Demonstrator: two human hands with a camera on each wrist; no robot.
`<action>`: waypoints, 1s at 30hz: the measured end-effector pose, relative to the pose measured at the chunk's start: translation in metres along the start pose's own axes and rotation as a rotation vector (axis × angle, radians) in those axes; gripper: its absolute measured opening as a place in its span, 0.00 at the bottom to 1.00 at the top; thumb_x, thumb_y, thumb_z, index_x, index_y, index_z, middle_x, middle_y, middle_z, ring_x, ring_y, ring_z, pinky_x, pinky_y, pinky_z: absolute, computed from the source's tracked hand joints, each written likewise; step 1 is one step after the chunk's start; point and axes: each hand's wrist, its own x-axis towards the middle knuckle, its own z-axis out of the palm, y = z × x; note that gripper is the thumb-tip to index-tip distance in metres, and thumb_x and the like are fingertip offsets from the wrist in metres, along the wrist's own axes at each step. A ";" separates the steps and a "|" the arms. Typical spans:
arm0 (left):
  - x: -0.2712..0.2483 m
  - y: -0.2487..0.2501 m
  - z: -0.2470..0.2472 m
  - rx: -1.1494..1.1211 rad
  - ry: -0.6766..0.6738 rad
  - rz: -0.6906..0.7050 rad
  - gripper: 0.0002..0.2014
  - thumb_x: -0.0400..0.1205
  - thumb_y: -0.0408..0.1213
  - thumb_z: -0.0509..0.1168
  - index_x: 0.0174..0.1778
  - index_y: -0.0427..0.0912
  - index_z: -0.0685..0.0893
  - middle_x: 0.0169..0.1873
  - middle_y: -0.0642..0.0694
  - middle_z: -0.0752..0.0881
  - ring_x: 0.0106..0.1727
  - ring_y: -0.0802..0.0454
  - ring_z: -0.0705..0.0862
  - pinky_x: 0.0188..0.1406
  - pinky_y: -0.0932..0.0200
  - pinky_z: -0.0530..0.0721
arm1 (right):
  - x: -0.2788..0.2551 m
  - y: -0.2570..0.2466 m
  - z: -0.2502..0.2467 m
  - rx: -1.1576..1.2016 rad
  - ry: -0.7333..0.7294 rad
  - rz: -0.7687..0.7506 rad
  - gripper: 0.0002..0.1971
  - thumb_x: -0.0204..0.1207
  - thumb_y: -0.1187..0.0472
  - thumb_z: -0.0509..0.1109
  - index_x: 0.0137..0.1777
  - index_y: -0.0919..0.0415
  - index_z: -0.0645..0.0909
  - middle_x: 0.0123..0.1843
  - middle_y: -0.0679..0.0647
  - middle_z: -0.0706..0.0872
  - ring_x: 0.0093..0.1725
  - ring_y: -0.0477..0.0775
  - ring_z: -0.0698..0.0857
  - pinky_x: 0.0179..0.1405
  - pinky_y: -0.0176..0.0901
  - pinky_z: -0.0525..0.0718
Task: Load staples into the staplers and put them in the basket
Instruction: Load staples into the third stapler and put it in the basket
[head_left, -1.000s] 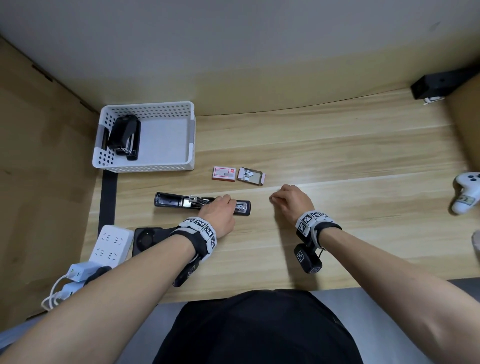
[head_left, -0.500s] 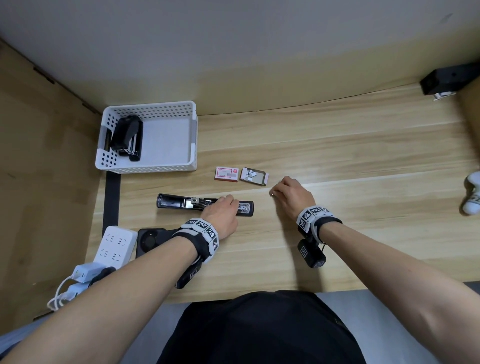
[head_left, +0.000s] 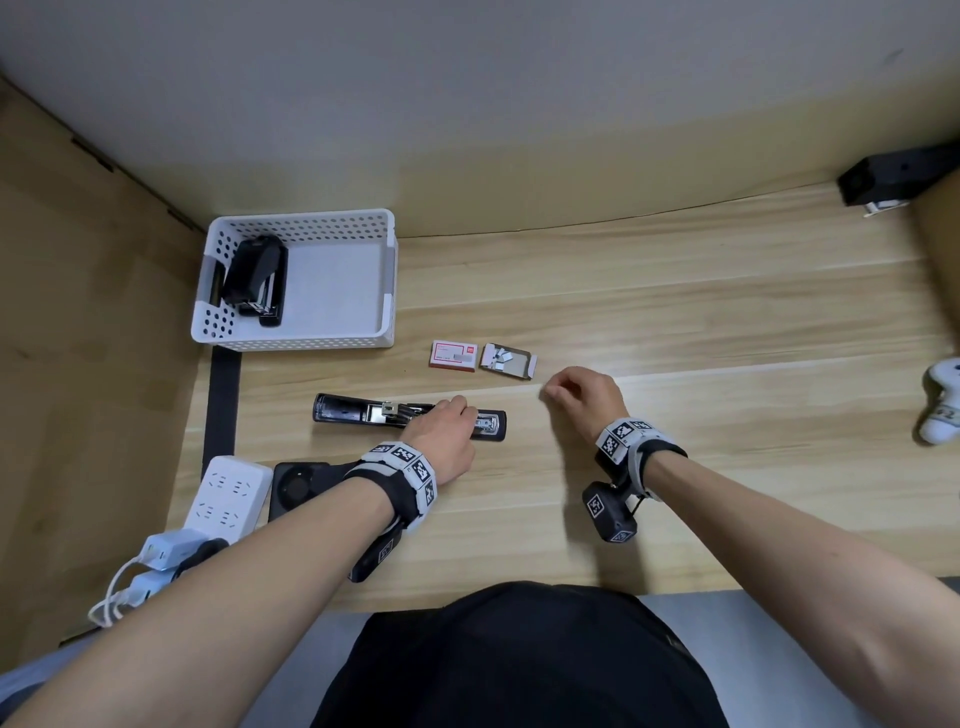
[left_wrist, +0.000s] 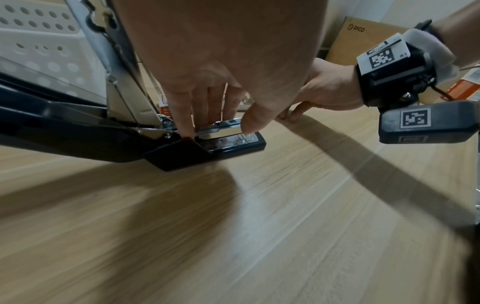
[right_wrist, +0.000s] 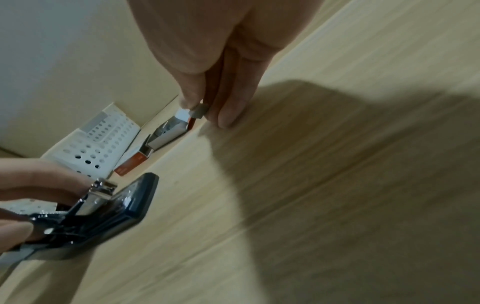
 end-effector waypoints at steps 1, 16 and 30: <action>0.000 0.000 0.000 -0.001 0.000 0.002 0.17 0.81 0.36 0.56 0.67 0.39 0.74 0.61 0.43 0.73 0.64 0.44 0.74 0.55 0.44 0.80 | 0.000 0.001 0.001 0.036 0.004 0.026 0.01 0.75 0.59 0.75 0.43 0.55 0.87 0.43 0.46 0.90 0.44 0.47 0.86 0.47 0.41 0.82; 0.000 0.000 0.001 0.015 -0.019 -0.005 0.18 0.82 0.36 0.56 0.68 0.39 0.74 0.62 0.44 0.73 0.65 0.44 0.74 0.57 0.43 0.80 | -0.010 0.012 0.004 -0.093 -0.049 -0.096 0.12 0.68 0.72 0.76 0.41 0.53 0.90 0.43 0.47 0.87 0.40 0.46 0.85 0.46 0.43 0.84; -0.008 -0.003 0.007 0.015 0.018 0.008 0.19 0.81 0.36 0.56 0.68 0.40 0.74 0.62 0.44 0.74 0.64 0.43 0.74 0.58 0.42 0.81 | -0.013 0.010 0.005 -0.257 -0.092 -0.039 0.13 0.70 0.55 0.77 0.54 0.50 0.85 0.46 0.45 0.80 0.49 0.48 0.79 0.46 0.41 0.77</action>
